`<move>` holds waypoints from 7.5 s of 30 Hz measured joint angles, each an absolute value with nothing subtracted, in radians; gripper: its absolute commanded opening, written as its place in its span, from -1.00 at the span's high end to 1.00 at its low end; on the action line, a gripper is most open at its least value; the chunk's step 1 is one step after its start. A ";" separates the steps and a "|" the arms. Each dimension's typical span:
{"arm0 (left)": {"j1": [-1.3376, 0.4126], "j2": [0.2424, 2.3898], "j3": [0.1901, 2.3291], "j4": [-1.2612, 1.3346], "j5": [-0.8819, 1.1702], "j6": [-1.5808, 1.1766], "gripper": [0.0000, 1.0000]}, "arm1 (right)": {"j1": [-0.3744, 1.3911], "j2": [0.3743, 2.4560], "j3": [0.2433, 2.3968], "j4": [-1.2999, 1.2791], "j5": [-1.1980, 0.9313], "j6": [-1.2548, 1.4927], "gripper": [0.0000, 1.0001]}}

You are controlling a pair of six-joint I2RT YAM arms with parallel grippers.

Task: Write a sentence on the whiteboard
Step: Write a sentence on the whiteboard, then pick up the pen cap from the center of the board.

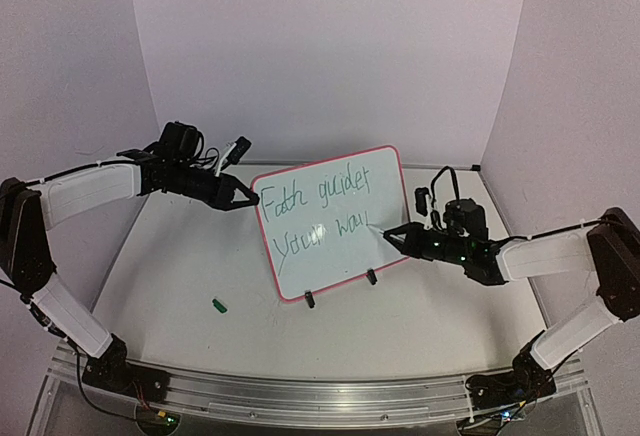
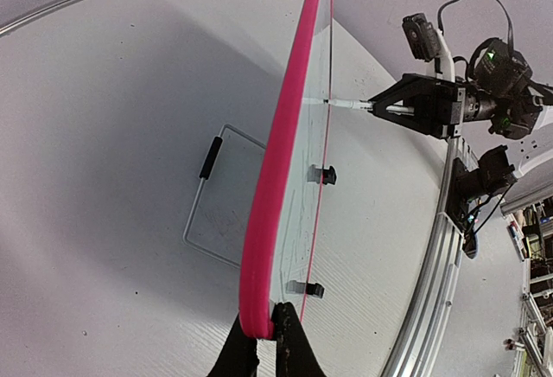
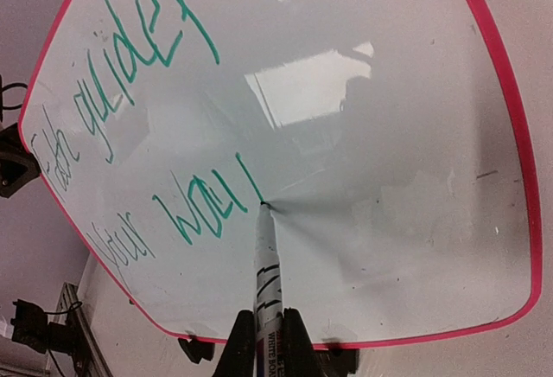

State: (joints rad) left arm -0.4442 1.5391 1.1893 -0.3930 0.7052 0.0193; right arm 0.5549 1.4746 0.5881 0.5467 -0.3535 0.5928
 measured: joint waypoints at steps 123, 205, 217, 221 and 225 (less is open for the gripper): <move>-0.503 1.231 0.827 -0.411 0.466 -0.245 -0.20 | 0.606 0.922 0.595 0.129 -0.040 0.509 1.00; -0.838 1.435 0.621 -0.332 0.088 -0.517 0.01 | 0.606 0.944 0.575 0.045 -0.020 0.525 1.00; -0.920 1.450 0.636 -0.368 -0.025 -0.547 0.17 | 0.606 0.936 0.575 0.036 -0.020 0.525 1.00; -0.923 1.458 0.641 -0.369 -0.065 -0.555 0.19 | 0.606 0.936 0.575 0.035 -0.020 0.525 1.00; -0.924 1.478 0.656 -0.368 -0.081 -0.550 0.24 | 0.606 0.937 0.575 0.034 -0.019 0.524 1.00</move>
